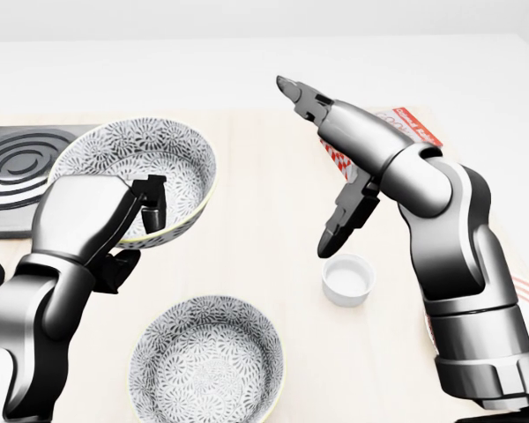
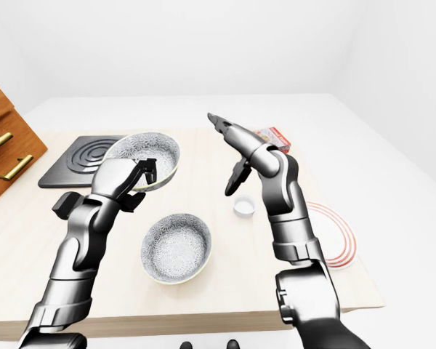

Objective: Pick the akita bowl from table center and place it on the plate.

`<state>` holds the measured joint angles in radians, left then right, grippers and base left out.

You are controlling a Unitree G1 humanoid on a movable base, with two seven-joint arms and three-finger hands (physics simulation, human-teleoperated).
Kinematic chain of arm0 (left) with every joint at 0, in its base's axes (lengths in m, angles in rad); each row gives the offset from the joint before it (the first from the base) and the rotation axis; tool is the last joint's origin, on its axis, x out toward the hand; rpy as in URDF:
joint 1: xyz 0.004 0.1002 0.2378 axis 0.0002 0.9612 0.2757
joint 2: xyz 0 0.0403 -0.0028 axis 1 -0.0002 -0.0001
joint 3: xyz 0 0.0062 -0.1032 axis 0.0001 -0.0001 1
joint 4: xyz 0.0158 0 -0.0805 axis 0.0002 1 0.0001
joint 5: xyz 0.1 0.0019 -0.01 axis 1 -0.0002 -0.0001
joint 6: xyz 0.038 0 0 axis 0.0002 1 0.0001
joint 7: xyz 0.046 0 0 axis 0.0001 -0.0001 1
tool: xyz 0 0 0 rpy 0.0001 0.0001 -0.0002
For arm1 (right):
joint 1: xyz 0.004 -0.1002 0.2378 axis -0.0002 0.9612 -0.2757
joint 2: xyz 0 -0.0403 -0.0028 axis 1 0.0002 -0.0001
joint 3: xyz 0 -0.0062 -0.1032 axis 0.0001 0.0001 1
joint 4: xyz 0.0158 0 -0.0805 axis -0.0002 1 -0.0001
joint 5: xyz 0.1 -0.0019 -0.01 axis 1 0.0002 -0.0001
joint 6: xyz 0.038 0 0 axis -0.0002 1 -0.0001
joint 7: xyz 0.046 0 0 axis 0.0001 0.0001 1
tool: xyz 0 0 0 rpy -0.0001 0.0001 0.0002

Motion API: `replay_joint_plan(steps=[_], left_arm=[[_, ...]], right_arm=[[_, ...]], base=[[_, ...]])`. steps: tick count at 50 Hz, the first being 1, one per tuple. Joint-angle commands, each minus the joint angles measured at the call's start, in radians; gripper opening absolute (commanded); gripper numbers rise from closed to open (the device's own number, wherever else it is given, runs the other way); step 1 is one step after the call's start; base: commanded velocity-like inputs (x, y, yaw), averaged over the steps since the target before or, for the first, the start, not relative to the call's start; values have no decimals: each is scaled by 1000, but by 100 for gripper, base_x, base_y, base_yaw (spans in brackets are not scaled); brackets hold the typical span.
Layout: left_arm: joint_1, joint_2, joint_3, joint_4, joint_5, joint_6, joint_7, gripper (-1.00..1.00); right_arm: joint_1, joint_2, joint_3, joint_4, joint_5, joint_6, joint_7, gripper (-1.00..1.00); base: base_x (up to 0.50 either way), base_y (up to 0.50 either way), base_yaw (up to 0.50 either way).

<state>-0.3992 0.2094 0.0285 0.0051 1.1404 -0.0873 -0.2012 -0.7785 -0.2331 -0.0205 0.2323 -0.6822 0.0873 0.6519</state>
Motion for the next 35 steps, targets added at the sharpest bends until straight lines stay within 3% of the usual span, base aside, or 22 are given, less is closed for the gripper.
replay_joint_plan(steps=[1, 20, 27, 35], left_arm=[[-9, -30, -17, -37, 3, 0, -12, -100], [-25, -56, -41, -6, 3, 0, -35, -100], [-30, -62, -48, 30, -3, 0, -30, -100], [-31, -80, -64, 26, -2, 0, -46, -100]], right_arm=[[-28, 23, 10, 92, -56, 0, 1, 100], [-70, 59, 28, 182, -51, 0, -29, 100], [-31, 67, 31, 109, -51, -1, 0, 100], [10, 80, 39, 52, -57, -27, 22, 100]], base=[[0, 0, 0], [0, 0, 0], [0, 0, 0], [0, 0, 0]])
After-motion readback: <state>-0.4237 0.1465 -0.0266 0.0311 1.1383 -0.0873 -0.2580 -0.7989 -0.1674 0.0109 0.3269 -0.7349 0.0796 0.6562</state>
